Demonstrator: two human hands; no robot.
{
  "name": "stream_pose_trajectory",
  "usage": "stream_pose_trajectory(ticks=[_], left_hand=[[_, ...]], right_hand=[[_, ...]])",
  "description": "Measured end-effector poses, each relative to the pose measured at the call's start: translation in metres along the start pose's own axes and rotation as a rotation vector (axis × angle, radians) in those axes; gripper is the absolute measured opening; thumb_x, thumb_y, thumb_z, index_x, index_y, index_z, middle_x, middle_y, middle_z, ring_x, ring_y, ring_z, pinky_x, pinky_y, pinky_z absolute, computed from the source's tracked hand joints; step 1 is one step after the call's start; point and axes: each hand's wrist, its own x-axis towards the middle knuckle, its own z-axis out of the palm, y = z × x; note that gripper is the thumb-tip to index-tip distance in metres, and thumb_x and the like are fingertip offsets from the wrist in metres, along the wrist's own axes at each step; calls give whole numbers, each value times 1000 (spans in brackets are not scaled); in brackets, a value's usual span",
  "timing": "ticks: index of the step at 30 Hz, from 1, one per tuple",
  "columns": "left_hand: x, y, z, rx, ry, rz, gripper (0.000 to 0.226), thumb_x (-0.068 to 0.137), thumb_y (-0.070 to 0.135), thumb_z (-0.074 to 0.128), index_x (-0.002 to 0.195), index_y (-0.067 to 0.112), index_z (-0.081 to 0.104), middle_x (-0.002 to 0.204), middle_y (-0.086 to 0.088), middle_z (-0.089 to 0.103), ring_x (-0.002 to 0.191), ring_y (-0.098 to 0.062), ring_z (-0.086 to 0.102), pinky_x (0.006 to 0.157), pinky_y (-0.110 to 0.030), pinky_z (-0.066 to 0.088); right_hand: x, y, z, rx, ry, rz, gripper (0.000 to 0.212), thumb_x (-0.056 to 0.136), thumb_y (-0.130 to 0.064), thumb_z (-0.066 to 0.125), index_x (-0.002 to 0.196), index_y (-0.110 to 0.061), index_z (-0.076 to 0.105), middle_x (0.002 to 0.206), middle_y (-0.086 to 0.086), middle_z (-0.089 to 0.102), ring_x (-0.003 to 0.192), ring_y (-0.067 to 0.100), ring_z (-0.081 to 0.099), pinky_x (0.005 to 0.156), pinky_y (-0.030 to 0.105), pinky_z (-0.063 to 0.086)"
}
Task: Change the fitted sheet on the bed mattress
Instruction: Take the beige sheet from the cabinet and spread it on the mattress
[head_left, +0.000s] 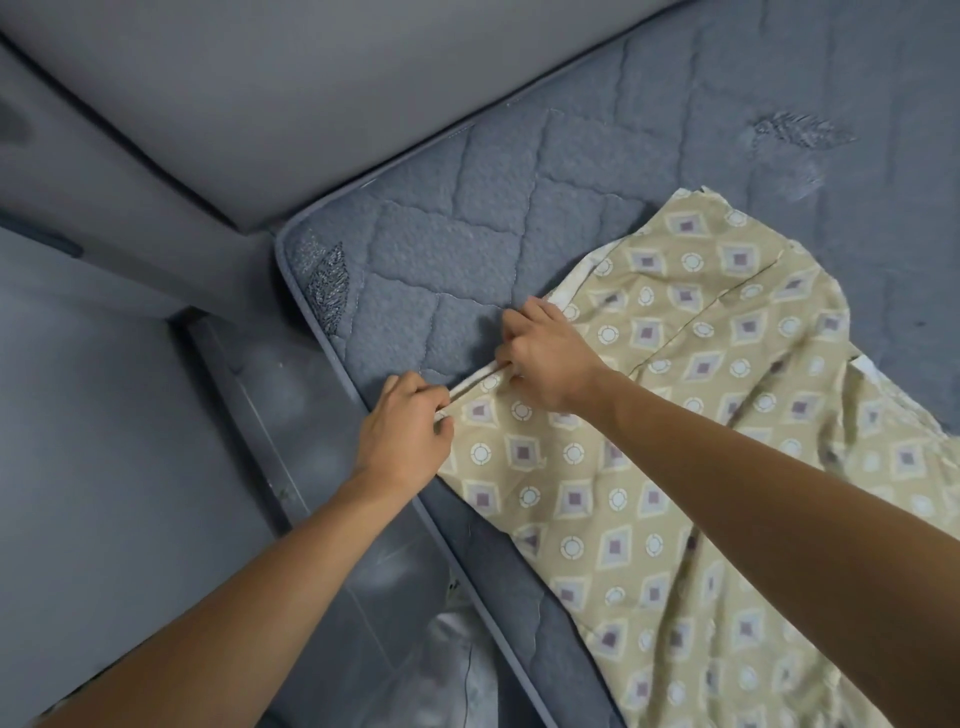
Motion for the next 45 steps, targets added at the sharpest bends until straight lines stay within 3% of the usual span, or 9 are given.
stream_pose_trajectory(ticks=[6, 9, 11, 19, 23, 29, 37, 42, 45], left_hand=[[-3, 0, 1, 4, -57, 28, 8, 87, 21, 75, 83, 20, 69, 114, 8, 56, 114, -17, 46, 73, -33, 50], [-7, 2, 3, 18, -38, 79, 12, 82, 21, 80, 77, 24, 69, 131, 6, 57, 122, -22, 44, 86, -40, 47], [-9, 4, 4, 64, -27, 105, 13, 81, 25, 81, 77, 28, 70, 126, 9, 57, 120, -22, 44, 92, -40, 38], [-16, 12, 11, 83, 3, 178, 11, 82, 24, 83, 86, 22, 72, 100, 9, 47, 101, -18, 48, 88, -34, 35], [-25, 21, 12, 72, 24, 217, 10, 86, 20, 80, 89, 18, 70, 96, 9, 56, 92, -19, 58, 88, -35, 39], [-31, 24, 12, 77, 83, 232, 12, 85, 19, 78, 91, 17, 67, 96, 6, 56, 86, -21, 58, 83, -39, 40], [-32, 28, -1, 123, 49, 228, 21, 81, 14, 70, 86, 24, 51, 80, 12, 55, 82, -19, 45, 77, -40, 38], [-32, 45, -5, 129, 5, 204, 34, 83, 17, 74, 111, 22, 55, 86, 7, 65, 92, -21, 57, 89, -39, 41], [-34, 65, -9, 158, -6, 292, 13, 88, 20, 72, 101, 22, 68, 77, 7, 65, 89, -20, 56, 87, -36, 40]], right_hand=[[-13, -7, -8, 28, -19, 24, 10, 76, -14, 73, 83, -20, 75, 105, 3, 51, 91, 28, 51, 92, 42, 37], [-18, -6, -10, 40, -73, 38, 18, 73, -13, 72, 90, -19, 76, 109, 2, 50, 92, 26, 49, 84, 41, 41], [-21, -5, -11, 59, -103, 31, 26, 75, -13, 73, 99, -20, 78, 110, 2, 52, 93, 26, 50, 82, 42, 45], [-45, -2, -4, 23, -59, 68, 16, 86, -29, 70, 98, -19, 74, 105, 1, 65, 110, 28, 55, 103, 41, 32], [-61, -4, 0, 70, 56, 29, 25, 81, -21, 72, 106, -18, 67, 119, 6, 54, 107, 29, 50, 93, 42, 40], [-70, -7, 11, 22, 84, 19, 46, 76, -11, 72, 118, -17, 57, 108, 2, 63, 111, 30, 54, 122, 51, 27], [-64, 13, 5, -113, 129, 142, 30, 67, -10, 79, 97, -9, 76, 94, 8, 58, 97, 33, 54, 91, 42, 42], [-83, 20, -23, -87, 64, 63, 36, 67, -14, 81, 101, -8, 72, 94, 9, 70, 100, 34, 66, 117, 46, 38], [-107, 28, -42, -74, -8, 98, 35, 80, -12, 72, 114, -14, 65, 100, 7, 73, 100, 32, 70, 112, 42, 40]])
